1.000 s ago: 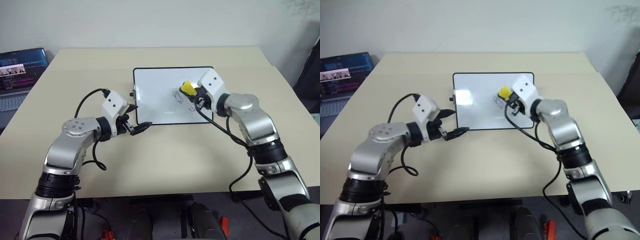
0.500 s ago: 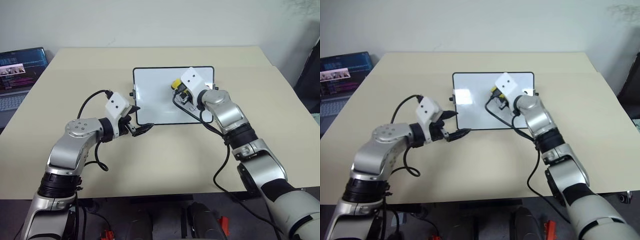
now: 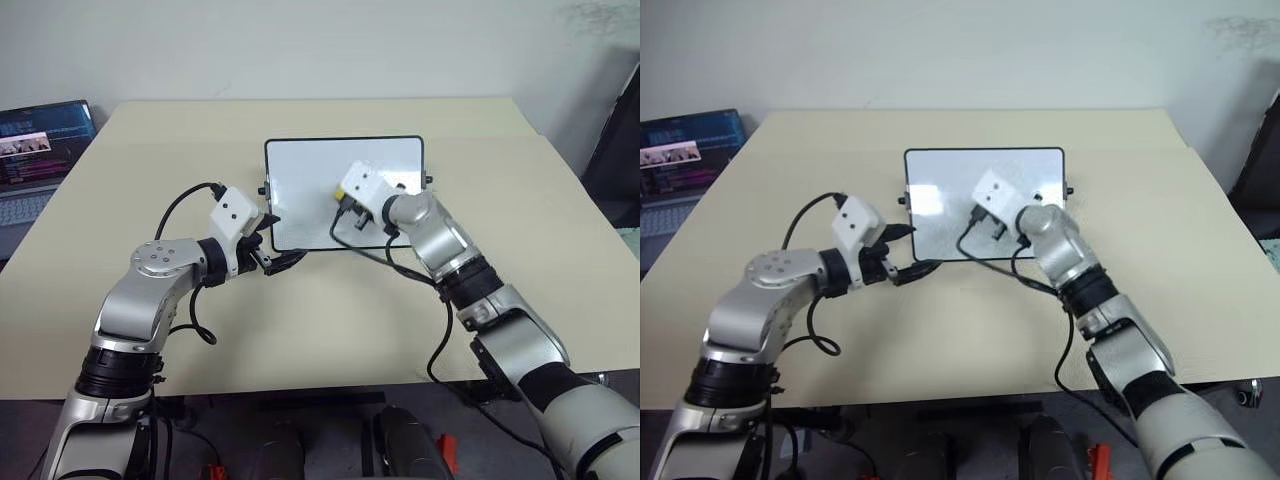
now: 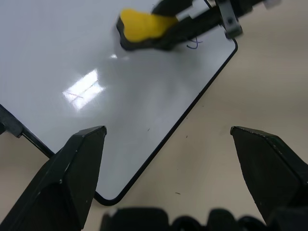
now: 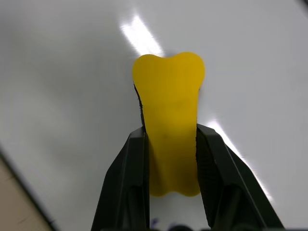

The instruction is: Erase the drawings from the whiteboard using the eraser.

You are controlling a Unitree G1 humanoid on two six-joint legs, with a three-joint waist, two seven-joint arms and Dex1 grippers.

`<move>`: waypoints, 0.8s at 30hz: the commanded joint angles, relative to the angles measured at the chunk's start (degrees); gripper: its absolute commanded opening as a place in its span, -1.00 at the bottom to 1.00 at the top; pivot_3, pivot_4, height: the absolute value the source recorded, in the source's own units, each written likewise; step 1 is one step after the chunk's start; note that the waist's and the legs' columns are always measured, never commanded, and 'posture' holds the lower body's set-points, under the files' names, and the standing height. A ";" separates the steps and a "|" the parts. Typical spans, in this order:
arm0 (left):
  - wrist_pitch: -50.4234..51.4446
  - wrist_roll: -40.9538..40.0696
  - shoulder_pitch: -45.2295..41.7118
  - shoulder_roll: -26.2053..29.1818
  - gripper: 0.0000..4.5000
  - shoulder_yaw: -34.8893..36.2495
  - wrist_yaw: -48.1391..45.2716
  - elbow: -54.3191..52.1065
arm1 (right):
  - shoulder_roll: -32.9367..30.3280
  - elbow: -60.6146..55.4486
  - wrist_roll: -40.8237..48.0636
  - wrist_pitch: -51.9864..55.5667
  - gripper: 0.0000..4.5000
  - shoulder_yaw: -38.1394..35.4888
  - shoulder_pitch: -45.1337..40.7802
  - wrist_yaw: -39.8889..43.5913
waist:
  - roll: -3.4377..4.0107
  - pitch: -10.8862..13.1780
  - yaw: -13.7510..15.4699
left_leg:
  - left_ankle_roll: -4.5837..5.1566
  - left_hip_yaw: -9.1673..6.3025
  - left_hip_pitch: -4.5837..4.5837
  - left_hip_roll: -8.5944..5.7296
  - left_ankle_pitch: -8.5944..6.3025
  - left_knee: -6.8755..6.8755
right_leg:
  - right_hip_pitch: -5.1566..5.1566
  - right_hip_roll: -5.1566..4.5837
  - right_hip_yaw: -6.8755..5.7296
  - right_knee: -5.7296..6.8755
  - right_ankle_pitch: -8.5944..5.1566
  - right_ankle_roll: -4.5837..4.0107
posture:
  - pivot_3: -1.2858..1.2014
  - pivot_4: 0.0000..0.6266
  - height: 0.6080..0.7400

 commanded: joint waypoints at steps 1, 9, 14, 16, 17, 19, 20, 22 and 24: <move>-0.50 -0.32 -0.85 0.17 1.00 0.70 0.13 -1.91 | -0.12 -1.04 -1.01 3.80 -0.57 2.31 2.78 3.05 | 0.00 0.00 0.00 | 0.00 0.00 0.09 0.00 0.00 -0.01 | 0.07 0.00 0.00 0.00 0.00 0.00 | 0.03 -0.52 1.00; -0.69 -0.20 -1.33 0.18 1.00 0.53 -0.10 -1.57 | 0.20 1.97 -1.56 2.79 -0.57 -2.01 0.04 -2.00 | -0.02 -0.01 0.13 | 0.02 0.00 0.15 0.00 0.02 0.02 | 0.12 0.00 0.01 0.02 0.03 0.01 | 0.03 -0.52 1.00; -0.96 0.01 -1.91 -0.07 1.00 0.11 -0.23 -0.87 | 1.02 7.70 -1.21 -0.20 -0.57 -5.56 -4.85 -7.83 | -0.02 0.00 0.12 | 0.08 0.00 0.15 0.00 0.08 0.04 | 0.12 0.00 0.01 0.03 0.08 0.00 | 0.03 -0.52 1.00; -1.07 0.08 -2.08 -0.13 1.00 0.04 -0.25 -0.70 | 0.91 10.93 -1.13 -1.47 -0.57 -6.76 -7.29 -9.95 | -0.01 0.00 0.16 | 0.10 0.00 0.15 0.00 0.11 0.03 | 0.12 0.00 0.01 0.03 0.08 -0.01 | 0.03 -0.52 1.00; -1.07 0.05 -2.09 -0.13 1.00 0.06 -0.27 -0.70 | 0.79 12.51 -1.11 -2.10 -0.57 -7.21 -8.41 -10.82 | -0.02 0.00 0.18 | 0.10 0.00 0.15 0.00 0.11 0.03 | 0.11 0.00 0.01 0.03 0.08 -0.01 | 0.03 -0.52 1.00; -1.13 0.02 -1.96 -0.08 1.00 0.10 -0.31 -0.79 | 0.60 15.18 -1.17 -2.84 -0.57 -7.85 -10.15 -12.19 | -0.02 0.00 0.19 | 0.10 0.00 0.14 0.00 0.11 0.01 | 0.11 0.00 0.01 0.00 0.08 -0.01 | 0.03 -0.52 1.00; -1.16 0.03 -1.92 -0.07 1.00 0.10 -0.31 -0.80 | 0.58 16.66 -1.13 -3.24 -0.57 -8.30 -10.98 -12.94 | -0.02 0.00 0.17 | 0.10 0.00 0.13 0.00 0.10 0.00 | 0.11 0.00 0.02 0.00 0.08 -0.01 | 0.03 -0.52 1.00; -1.17 0.04 -1.92 -0.08 1.00 0.09 -0.29 -0.81 | 0.62 19.38 -1.14 -4.09 -0.57 -8.90 -12.28 -14.58 | -0.02 0.00 0.17 | 0.11 0.00 0.13 0.00 0.10 -0.08 | 0.10 0.00 0.01 -0.03 0.08 -0.02 | 0.03 -0.52 1.00; -1.22 0.06 -1.90 -0.09 1.00 0.09 -0.26 -0.81 | 0.80 21.00 -1.33 -4.66 -0.57 -8.83 -12.85 -15.10 | -0.02 0.00 0.18 | 0.11 0.00 0.13 0.00 0.10 -0.10 | 0.09 0.00 0.01 -0.04 0.07 -0.02 | 0.03 -0.52 1.00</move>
